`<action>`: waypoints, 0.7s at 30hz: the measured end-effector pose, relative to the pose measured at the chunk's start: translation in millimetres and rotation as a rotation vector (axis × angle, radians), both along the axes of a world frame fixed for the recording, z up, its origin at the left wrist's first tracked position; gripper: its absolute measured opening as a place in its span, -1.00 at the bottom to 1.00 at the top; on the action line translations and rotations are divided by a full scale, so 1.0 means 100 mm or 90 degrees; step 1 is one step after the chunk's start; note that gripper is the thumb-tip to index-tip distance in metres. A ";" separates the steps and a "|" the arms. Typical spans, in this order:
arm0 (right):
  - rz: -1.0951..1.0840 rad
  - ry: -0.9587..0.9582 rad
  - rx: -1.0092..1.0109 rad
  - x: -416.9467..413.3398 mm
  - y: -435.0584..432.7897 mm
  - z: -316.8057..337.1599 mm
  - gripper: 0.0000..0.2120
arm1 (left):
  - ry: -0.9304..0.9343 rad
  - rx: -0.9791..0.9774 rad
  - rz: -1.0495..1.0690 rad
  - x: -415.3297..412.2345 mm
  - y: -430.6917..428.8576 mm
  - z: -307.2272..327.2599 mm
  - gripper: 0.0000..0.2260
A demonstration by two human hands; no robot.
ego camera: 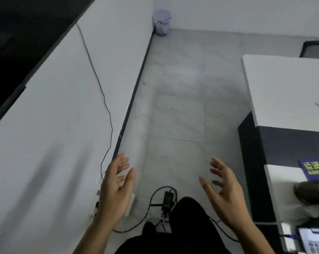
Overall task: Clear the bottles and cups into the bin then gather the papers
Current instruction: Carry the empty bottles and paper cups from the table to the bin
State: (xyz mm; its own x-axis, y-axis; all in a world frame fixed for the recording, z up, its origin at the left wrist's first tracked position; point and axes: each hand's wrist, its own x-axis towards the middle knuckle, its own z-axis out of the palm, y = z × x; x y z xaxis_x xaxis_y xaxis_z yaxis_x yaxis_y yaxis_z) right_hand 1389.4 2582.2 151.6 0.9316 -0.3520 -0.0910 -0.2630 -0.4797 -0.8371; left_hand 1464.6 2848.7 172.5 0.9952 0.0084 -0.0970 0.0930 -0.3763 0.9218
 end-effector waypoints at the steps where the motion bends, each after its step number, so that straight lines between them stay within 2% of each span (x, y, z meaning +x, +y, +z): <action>1: -0.031 -0.005 0.014 0.10 -0.05 0.02 -0.37 | -0.007 0.004 -0.024 0.25 -0.07 0.04 -0.61; 7: -0.152 -0.016 0.056 0.95 -0.49 -0.09 -0.40 | -0.005 0.016 -0.149 1.55 -0.76 -0.01 -0.60; 14: -0.212 0.011 0.100 2.64 -1.59 -0.66 -0.45 | 0.061 0.057 -0.175 3.24 -1.94 -0.55 -0.59; 21: -0.195 -0.008 0.076 4.46 -2.93 -0.16 -0.48 | 0.013 0.030 -0.141 5.04 -3.04 0.08 -0.64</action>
